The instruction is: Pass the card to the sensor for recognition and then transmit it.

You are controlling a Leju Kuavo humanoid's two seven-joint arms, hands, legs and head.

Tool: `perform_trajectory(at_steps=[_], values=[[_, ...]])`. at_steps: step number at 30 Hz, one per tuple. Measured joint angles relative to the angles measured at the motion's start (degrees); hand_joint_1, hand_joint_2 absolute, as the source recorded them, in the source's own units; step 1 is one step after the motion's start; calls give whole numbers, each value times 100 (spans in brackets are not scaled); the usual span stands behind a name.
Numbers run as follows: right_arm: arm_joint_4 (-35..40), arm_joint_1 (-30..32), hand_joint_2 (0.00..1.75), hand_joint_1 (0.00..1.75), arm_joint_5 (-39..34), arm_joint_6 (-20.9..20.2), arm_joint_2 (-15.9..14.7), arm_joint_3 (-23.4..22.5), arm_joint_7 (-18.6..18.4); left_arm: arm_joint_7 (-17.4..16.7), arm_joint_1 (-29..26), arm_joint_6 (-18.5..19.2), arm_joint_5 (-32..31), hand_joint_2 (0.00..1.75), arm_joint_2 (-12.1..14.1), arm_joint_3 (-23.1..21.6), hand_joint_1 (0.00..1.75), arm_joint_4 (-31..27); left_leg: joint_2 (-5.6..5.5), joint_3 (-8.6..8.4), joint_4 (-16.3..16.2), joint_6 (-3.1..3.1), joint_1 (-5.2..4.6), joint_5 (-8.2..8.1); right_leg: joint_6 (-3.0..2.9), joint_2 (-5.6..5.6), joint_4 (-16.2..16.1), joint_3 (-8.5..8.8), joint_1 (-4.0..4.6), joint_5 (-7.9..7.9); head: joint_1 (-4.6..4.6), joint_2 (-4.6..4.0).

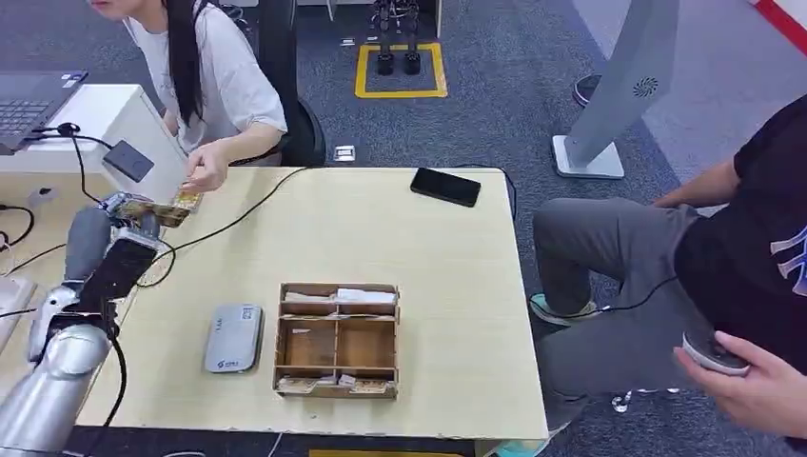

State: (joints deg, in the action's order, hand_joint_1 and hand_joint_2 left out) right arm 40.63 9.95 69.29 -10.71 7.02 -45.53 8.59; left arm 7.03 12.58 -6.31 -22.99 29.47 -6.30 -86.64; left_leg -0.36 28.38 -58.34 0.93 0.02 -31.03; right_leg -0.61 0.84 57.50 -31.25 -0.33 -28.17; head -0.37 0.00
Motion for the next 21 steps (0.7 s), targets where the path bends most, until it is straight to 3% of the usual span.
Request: perform_trajectory(at_steps=[2,6,8,21], values=[[0,-9,175,0,35,-7,7,-44,-2,-279,-57,774,930,175,-99,48,175,-40,7,0,0,0,1,0,0,7,0,-1,0,1,-2,0],[-43,-12,175,0,120,37,7,-166,28,-720,-118,1543,1972,175,-158,171,175,-46,12,0,0,0,1,0,0,10,0,0,-1,1,0,0],[-109,-48,175,0,155,79,7,-231,72,-795,-245,1737,2197,175,-127,199,175,-46,13,-1,0,-1,2,-1,0,14,0,-2,0,1,0,0],[-363,-131,175,0,232,168,-11,-396,101,-994,-713,1640,2183,175,-123,223,175,-46,11,-1,0,0,2,0,0,10,0,0,0,1,0,0]])
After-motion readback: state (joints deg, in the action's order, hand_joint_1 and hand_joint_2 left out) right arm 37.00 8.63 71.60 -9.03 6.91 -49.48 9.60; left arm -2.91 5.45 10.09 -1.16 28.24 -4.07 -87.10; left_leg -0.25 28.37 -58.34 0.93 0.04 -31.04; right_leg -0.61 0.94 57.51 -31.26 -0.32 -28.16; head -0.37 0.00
